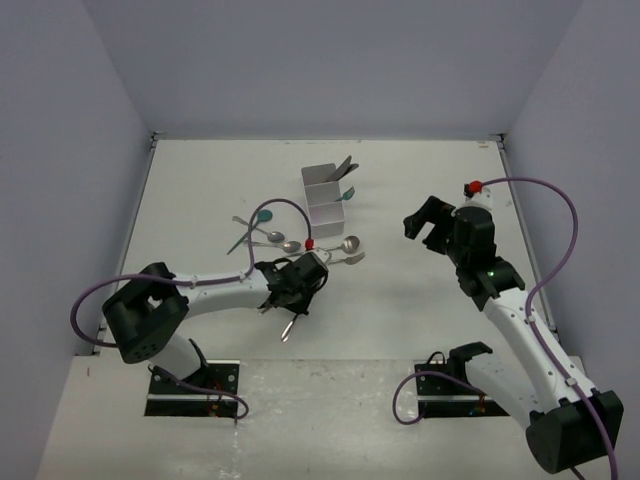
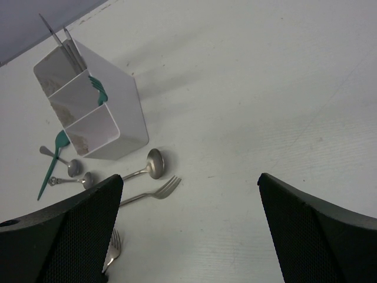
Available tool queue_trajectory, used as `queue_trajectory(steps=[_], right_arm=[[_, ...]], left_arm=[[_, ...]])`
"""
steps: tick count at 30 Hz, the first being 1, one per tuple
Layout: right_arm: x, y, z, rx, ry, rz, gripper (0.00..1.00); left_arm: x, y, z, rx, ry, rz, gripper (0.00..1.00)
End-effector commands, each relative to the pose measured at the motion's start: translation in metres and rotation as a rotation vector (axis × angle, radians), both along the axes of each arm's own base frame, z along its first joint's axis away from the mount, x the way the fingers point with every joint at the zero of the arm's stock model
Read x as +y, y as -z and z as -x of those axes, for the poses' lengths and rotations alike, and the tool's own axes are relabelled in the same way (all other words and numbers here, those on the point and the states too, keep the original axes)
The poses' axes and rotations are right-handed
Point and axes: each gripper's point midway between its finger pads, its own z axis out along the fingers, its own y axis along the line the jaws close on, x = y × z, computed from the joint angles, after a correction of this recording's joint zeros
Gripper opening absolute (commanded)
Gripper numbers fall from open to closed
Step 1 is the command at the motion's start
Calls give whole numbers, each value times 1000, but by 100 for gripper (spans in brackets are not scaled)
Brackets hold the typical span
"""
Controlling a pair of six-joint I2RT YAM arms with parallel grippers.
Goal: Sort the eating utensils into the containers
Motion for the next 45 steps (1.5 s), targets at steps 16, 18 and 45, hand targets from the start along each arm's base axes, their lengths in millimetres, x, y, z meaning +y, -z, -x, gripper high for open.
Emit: queue_trajectory(steps=[16,18,45], right_arm=[[0,-19,14,-140,-5,-71,99],[-1,-17,12,-131,1,-67,99],[-21,-18,-23,-91,172,-26,99]], left_arm=[[-83,-246,-174,-1013,214,356,0],[-91,-243,-193,-1018,269,362,0],[-89,-209,-272,-1021,465,425,0]])
